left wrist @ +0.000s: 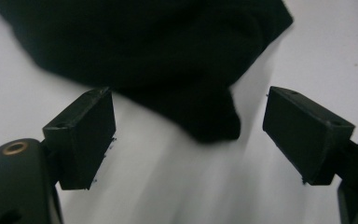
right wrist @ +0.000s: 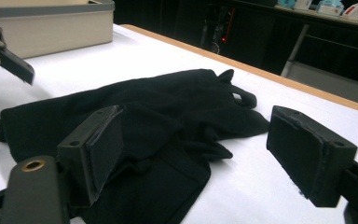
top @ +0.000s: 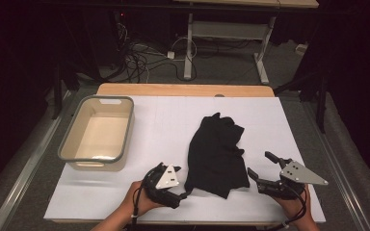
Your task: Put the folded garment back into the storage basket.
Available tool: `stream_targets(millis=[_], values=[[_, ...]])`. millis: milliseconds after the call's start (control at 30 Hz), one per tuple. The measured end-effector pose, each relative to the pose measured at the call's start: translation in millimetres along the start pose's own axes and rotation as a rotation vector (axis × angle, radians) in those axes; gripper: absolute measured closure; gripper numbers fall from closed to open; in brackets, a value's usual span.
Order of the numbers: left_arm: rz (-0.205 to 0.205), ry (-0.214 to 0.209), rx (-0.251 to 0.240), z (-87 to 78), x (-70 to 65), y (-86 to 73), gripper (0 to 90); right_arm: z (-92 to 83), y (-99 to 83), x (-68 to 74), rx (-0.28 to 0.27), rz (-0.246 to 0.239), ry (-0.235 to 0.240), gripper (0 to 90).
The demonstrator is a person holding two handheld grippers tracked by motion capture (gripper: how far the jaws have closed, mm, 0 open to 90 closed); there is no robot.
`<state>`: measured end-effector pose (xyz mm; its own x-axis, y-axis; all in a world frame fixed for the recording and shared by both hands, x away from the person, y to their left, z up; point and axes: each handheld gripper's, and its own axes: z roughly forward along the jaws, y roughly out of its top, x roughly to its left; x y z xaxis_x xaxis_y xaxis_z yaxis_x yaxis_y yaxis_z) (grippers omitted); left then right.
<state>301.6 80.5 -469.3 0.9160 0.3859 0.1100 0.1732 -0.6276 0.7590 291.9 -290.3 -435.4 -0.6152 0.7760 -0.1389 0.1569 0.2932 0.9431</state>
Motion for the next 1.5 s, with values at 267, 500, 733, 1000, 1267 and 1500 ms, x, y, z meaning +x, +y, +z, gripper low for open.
stream_targets(millis=[267, 500, 733, 1000, 1267, 1500], values=[[0.028, -0.044, 0.061, 37.9, 1.9, 21.7, 14.1, -0.9, -1.6, -1.0, 0.011, 0.000, -0.013, 20.6], [0.063, -0.065, 0.113, 60.8, 15.3, 36.0, 12.9, 0.2, -2.4, -0.9, 0.015, 0.005, -0.003, 20.6], [0.077, -0.040, 0.090, 72.7, 27.2, 45.0, 25.4, 3.0, -4.1, -1.9, 0.030, 0.012, -0.001, 20.6], [0.128, -0.046, 0.072, 79.1, 34.3, 52.2, 62.7, 5.1, -5.4, -3.8, 0.039, 0.023, 0.002, 20.6], [0.199, -0.031, 0.096, 71.3, 27.0, 53.8, 70.5, 11.4, -7.5, -7.4, 0.077, 0.042, 0.025, 20.6], [0.184, -0.031, 0.088, 46.3, 6.9, 33.2, 70.2, 33.8, -4.0, -17.4, 0.126, 0.100, 0.059, 18.8]])
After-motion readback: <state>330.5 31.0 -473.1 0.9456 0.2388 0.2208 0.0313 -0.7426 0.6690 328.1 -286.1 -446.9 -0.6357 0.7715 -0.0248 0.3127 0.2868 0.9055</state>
